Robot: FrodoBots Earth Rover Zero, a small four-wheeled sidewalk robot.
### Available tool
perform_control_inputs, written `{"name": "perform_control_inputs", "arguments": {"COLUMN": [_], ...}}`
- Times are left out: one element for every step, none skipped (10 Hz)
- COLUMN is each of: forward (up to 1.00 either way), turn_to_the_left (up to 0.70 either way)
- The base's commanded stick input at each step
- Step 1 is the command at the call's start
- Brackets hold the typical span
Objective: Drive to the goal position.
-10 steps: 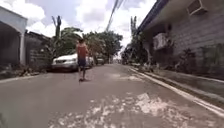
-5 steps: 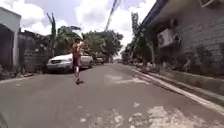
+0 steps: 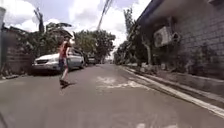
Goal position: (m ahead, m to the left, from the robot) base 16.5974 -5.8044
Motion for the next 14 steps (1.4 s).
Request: {"name": "perform_control_inputs", "arguments": {"forward": [1.0, 1.0, 1.0, 1.0, 1.0, 1.0, 1.0, 1.0, 1.0, 1.0, 1.0, 1.0, 1.0, 1.0], "turn_to_the_left": [0.0, 0.0, 0.0, 0.0, 0.0, 0.0, 0.0, 0.0, 0.0, 0.0, 0.0, 0.0, 0.0, 0.0]}}
